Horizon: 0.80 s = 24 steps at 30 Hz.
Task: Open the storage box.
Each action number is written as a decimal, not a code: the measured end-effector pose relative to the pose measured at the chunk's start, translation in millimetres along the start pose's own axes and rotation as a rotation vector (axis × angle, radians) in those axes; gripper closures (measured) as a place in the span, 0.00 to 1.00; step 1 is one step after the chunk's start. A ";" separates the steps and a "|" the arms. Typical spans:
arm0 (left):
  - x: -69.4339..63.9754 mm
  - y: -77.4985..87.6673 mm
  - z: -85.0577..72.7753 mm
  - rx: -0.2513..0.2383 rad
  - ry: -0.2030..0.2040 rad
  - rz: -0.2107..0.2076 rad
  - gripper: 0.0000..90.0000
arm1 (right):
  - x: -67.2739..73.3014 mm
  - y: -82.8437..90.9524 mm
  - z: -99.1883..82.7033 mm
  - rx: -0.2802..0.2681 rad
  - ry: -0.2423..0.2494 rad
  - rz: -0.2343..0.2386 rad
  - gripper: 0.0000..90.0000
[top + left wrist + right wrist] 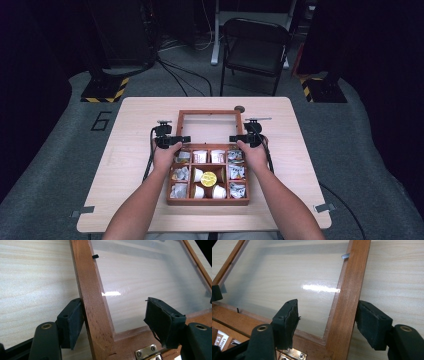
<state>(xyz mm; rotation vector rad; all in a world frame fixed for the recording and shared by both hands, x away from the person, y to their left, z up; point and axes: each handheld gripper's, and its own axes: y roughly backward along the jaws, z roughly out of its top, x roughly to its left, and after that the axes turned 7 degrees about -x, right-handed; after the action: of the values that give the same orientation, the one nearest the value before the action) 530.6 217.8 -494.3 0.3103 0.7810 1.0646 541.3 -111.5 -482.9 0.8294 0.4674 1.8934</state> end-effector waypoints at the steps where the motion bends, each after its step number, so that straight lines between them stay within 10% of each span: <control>1: 0.0 -0.2 0.2 0.000 0.000 0.000 0.35 | 0.0 0.0 0.0 0.001 -0.002 0.001 0.38; 24: 1.6 -2.1 0.2 0.016 0.030 0.001 0.35 | -2.4 -2.6 0.3 0.026 -0.044 0.010 0.38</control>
<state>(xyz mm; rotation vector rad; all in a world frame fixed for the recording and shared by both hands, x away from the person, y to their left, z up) 532.5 218.2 -496.1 0.3089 0.8162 1.0664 543.9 -112.5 -485.2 0.8901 0.4631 1.8777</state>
